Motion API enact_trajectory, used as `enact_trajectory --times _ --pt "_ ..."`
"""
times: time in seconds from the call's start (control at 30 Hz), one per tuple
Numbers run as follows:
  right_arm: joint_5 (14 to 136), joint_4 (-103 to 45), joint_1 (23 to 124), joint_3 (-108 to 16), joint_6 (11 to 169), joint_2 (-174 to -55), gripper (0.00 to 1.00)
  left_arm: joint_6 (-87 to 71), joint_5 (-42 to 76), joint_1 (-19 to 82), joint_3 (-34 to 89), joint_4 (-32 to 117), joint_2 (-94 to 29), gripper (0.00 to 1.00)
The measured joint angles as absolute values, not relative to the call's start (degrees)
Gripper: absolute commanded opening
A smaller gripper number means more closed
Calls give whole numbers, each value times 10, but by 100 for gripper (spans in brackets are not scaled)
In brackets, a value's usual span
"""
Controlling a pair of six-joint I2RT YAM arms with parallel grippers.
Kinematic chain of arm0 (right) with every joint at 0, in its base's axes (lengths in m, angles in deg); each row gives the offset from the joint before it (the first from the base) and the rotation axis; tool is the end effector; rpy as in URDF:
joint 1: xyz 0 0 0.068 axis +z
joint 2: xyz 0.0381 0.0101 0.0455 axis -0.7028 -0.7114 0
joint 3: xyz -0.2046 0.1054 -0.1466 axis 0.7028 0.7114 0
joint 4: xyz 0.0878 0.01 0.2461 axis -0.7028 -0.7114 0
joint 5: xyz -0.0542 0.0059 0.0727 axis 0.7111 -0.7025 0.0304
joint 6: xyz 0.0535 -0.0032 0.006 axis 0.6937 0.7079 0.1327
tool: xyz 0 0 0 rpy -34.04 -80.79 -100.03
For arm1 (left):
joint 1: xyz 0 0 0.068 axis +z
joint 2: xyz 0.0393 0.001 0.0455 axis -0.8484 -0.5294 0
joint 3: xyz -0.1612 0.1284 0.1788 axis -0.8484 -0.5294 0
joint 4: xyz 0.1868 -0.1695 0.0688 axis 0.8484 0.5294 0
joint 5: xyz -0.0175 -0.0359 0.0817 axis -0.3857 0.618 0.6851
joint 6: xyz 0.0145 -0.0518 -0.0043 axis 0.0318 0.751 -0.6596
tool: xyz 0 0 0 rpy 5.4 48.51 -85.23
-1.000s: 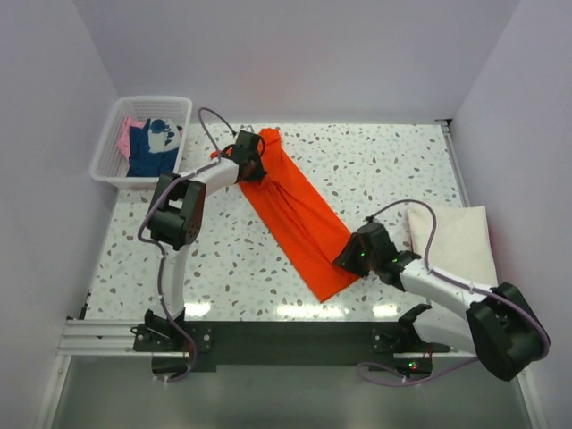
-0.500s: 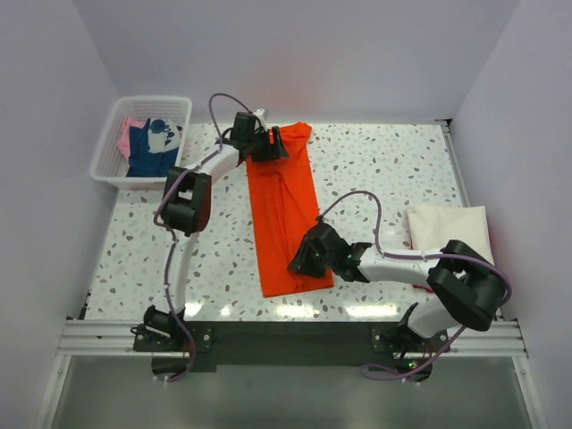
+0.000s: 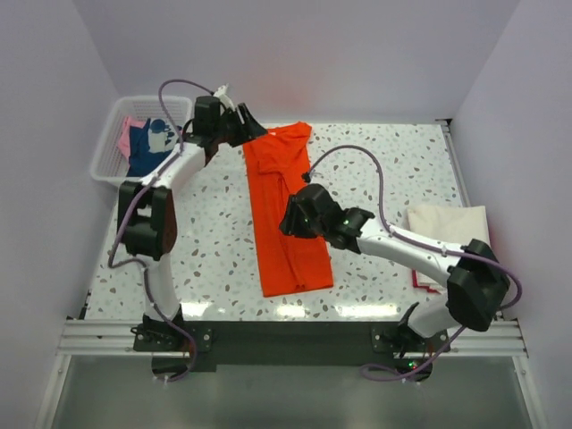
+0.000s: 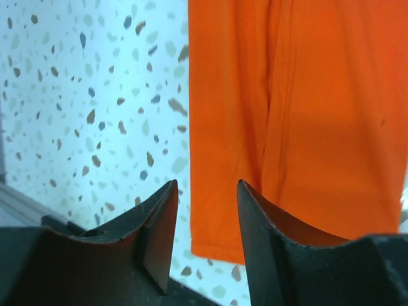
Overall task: Fold and stack the t-shirts
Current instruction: Fold the tshirt
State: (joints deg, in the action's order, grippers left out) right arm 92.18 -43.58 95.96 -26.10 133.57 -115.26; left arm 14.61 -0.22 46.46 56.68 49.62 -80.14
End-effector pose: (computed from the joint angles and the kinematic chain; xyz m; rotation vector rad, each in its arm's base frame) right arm 0.1987 0.2385 0.2513 0.0767 2.3824 0.7136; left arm 0.4947 -0.1169 0.2549 -0.1232 2.1117 -0.9394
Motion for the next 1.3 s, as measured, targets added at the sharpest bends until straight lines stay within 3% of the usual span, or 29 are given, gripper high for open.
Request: enact_trajectory --times 0.03,0.13,0.33,0.4,0.63,0.8,1.3 --pt "928 -443 953 -287 1314 -1169 40 161 11 462 517 492 -753 49" --pt "927 -461 920 -378 1256 -1243 38 198 70 447 368 486 -605 36" --pt "898 -474 835 -526 1176 -1411 38 245 192 371 97 504 -364 29" --pt "889 -485 822 -575 1156 -1469 38 254 212 352 29 523 -307 29" --pt "873 -511 829 -679 1116 -1592 39 266 245 345 -148 579 -156 43" --pt "881 -518 832 -718 1108 -1620 39 279 222 323 -237 578 -111 44" --pt "904 -523 826 -768 1109 -1666 38 310 226 191 -249 572 -151 54"
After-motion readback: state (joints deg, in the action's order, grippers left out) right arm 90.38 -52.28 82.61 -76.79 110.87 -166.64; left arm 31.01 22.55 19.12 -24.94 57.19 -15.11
